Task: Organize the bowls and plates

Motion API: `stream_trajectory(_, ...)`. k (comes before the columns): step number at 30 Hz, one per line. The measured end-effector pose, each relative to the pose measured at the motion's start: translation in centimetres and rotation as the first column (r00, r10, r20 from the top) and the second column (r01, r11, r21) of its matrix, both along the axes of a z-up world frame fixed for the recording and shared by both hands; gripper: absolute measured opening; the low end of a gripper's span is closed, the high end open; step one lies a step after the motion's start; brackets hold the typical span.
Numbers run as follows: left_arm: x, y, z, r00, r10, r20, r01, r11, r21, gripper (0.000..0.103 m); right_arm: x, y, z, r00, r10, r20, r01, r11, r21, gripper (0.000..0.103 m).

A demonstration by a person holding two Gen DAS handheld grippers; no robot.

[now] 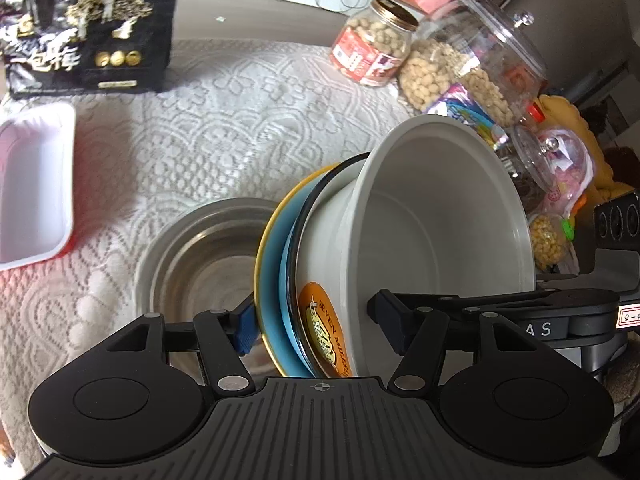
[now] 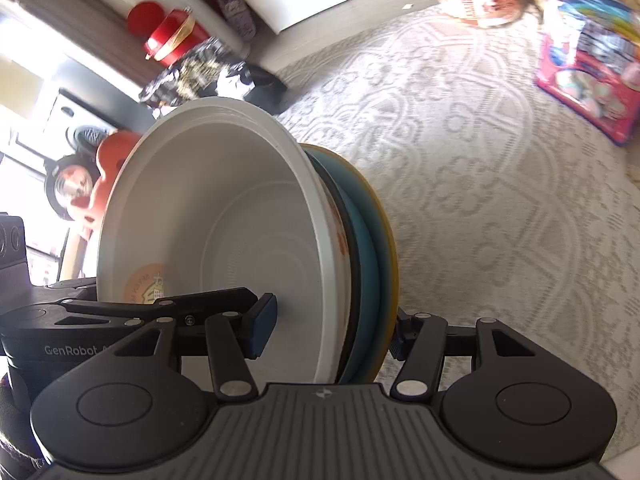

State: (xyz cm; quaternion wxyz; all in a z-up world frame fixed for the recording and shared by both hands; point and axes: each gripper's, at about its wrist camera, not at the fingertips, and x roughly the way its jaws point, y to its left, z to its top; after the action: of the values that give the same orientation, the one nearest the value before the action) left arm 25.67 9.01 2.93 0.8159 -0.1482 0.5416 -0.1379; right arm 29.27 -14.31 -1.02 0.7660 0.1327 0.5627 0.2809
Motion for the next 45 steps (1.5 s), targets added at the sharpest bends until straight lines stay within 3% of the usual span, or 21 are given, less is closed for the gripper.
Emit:
stream_trajectory(9,-0.8,6.2,-5.0,0.994,0.07,-0.083,-0.077,0.993,-0.089,0.064,0.7,6.3,-3.6,0.989,0.076,-0.125,-0.087,0.993,-0.084,0.06)
stream_trajectory(13,-0.8,7.1,-5.3,0.996,0.067,-0.065,-0.074,0.99,-0.121,0.064,1.2,7.0,-3.2,0.99,0.085,-0.114,-0.097,0.99,-0.106,0.063)
stream_trajectory(23,-1.2,7.0,-5.3,0.997,0.068,-0.044,-0.072,0.991,-0.11,0.062,1.9,7.0,-3.3,0.992,0.08,-0.101,-0.09,0.991,-0.099,0.064)
stream_trajectory(31,-1.9,6.8,-5.2,0.995,0.092,0.033,-0.09,0.994,-0.069,0.055,1.3,7.4,-2.9,0.997,0.062,-0.051,-0.069,0.987,-0.142,0.061)
stream_trajectory(36,-3.2,7.0,-5.2,0.991,0.106,0.085,-0.099,0.992,-0.077,0.052,0.9,7.0,-3.0,0.999,0.046,-0.007,-0.046,0.992,-0.118,0.063)
stream_trajectory(39,-3.8,6.1,-5.2,0.985,0.091,0.146,-0.088,0.996,-0.023,0.05,0.3,6.7,-3.1,1.0,0.021,0.016,-0.019,0.994,-0.107,0.063)
stream_trajectory(41,-4.0,5.5,-5.0,0.982,0.076,0.173,-0.079,0.997,0.01,0.049,0.1,6.5,-3.1,1.0,0.005,-0.001,-0.005,0.994,-0.113,0.061)
stream_trajectory(45,-4.0,6.0,-5.3,0.983,0.091,0.157,-0.089,0.996,-0.021,0.043,0.2,5.9,-2.9,0.998,-0.023,-0.06,0.016,0.994,-0.111,0.057)
